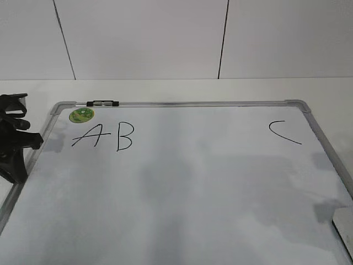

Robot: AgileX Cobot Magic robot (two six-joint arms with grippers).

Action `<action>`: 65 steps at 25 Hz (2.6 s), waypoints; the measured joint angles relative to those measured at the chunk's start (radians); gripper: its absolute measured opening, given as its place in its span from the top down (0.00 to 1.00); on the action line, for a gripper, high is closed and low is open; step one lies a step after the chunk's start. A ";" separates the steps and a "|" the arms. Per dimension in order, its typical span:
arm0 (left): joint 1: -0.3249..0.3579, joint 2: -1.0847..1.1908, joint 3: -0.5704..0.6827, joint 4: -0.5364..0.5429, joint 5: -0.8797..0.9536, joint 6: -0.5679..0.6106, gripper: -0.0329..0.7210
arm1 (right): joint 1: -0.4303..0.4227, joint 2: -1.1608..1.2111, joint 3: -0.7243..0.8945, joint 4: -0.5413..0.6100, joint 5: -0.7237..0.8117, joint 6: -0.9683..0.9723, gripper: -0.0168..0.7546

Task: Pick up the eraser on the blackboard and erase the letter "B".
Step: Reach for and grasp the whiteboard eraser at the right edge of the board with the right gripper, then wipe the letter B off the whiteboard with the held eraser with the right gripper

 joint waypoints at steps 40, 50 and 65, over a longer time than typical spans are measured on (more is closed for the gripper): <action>0.000 0.000 0.000 0.000 0.000 0.000 0.90 | 0.000 0.219 -0.093 0.038 0.048 0.000 0.24; 0.000 0.000 0.000 0.000 0.000 0.000 0.90 | 0.000 0.219 -0.095 0.038 0.054 0.000 0.24; 0.000 0.000 0.000 -0.002 0.000 0.000 0.90 | 0.000 0.232 -0.345 0.106 0.269 -0.004 0.24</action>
